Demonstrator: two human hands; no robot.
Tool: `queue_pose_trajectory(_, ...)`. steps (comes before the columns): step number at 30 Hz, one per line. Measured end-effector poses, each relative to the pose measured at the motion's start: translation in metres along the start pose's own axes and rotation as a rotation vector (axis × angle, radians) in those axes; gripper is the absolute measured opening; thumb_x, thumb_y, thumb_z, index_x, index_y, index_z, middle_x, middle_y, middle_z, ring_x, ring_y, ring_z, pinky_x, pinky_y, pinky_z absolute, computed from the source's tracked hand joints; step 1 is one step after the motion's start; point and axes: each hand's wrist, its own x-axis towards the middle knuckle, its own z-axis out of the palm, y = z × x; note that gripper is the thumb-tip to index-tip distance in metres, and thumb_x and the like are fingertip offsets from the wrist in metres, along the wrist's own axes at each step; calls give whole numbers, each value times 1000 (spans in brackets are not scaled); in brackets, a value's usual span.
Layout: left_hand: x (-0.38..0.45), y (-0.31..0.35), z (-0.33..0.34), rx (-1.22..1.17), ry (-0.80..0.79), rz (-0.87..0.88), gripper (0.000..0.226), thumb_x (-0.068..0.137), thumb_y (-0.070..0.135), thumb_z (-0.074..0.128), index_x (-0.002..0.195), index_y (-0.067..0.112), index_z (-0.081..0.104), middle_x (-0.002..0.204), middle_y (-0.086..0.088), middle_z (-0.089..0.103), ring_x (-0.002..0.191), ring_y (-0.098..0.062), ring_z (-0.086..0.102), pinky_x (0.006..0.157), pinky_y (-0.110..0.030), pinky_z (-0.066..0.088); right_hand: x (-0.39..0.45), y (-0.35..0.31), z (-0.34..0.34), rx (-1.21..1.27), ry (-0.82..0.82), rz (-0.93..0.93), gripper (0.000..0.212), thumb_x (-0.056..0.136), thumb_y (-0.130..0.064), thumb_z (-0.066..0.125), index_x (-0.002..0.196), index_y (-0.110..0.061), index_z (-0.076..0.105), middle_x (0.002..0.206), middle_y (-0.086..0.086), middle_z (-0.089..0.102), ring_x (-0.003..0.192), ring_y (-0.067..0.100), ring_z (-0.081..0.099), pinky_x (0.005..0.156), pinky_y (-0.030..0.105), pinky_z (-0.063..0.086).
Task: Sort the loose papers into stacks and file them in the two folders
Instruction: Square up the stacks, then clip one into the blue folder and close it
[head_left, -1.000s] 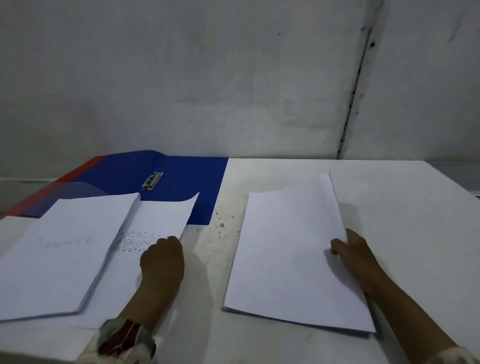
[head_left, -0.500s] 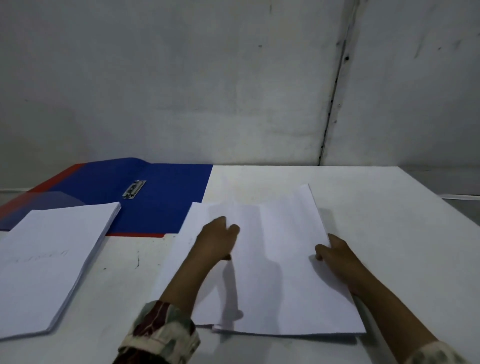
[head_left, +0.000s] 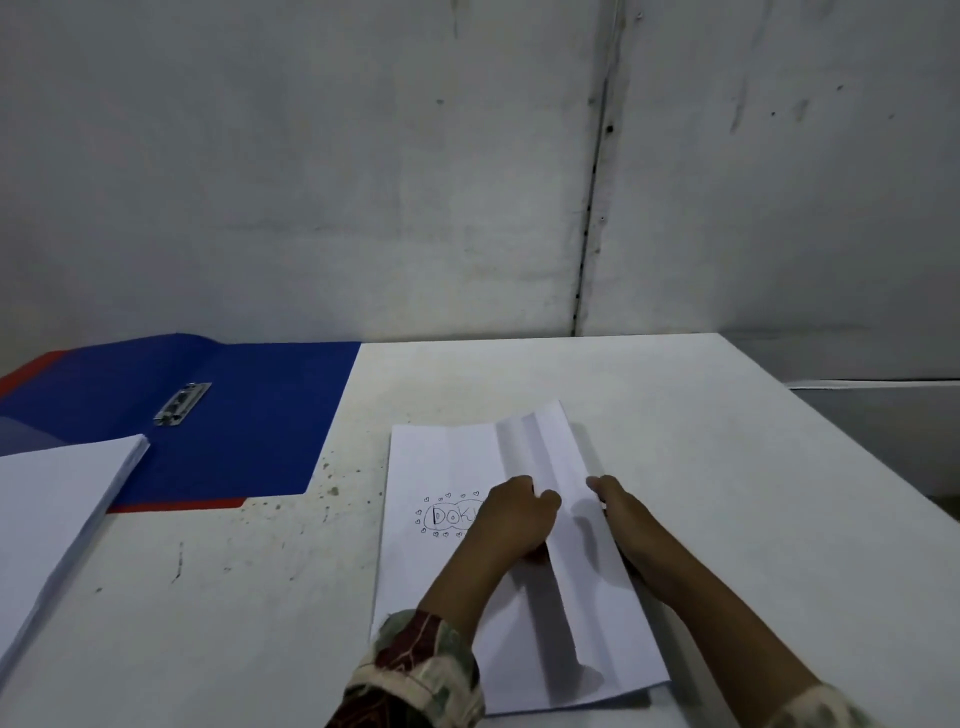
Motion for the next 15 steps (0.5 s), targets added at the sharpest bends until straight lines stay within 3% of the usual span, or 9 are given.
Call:
queue_pose_trajectory(3, 3, 1, 6, 73, -7, -5, 24, 91, 26, 37, 73, 10, 42, 78, -5, 50, 80, -28, 53, 78, -34, 47, 3, 4, -2, 50, -31, 27, 56, 97, -51, 25, 143, -21, 34, 149, 6, 37, 134, 26, 37, 114, 45, 28)
queue_pose_trajectory(6, 1, 5, 5, -66, -90, -75, 37, 93, 32, 31, 76, 7, 52, 72, -9, 54, 64, -31, 57, 73, -32, 50, 3, 5, -4, 75, -57, -42, 57, 97, -50, 27, 144, -19, 33, 152, 3, 32, 139, 20, 31, 116, 38, 24)
queue_pose_trajectory(8, -2, 6, 0, -241, -137, -147, 41, 93, 34, 31, 84, 5, 58, 72, -8, 52, 56, -23, 53, 59, -26, 48, 4, 6, -4, 49, -62, -67, 53, 98, -45, 31, 143, -17, 35, 149, 2, 34, 138, 20, 31, 111, 34, 25)
queue_pose_trajectory(10, -4, 2, -9, -314, -118, -151, 32, 92, 25, 34, 86, 6, 58, 73, -8, 53, 53, -21, 52, 50, -22, 44, 5, 6, -5, -29, -52, -63, 43, 96, -40, 42, 131, -16, 48, 132, 4, 51, 122, 22, 48, 99, 33, 36)
queue_pose_trajectory(12, -4, -9, -19, -296, 14, -87, 22, 88, 18, 40, 81, 10, 59, 74, -8, 57, 55, -22, 53, 51, -24, 43, 6, 7, -6, -47, -41, -44, 30, 90, -28, 53, 113, -9, 58, 103, 6, 62, 92, 23, 59, 80, 30, 44)
queue_pose_trajectory(15, 0, -36, -37, 0, 415, 59, 16, 89, 21, 47, 97, 16, 60, 99, -7, 64, 88, -25, 60, 78, -33, 46, 8, 10, -6, -31, -25, -42, 14, 85, -11, 52, 95, -6, 60, 81, 6, 63, 70, 22, 57, 65, 26, 43)
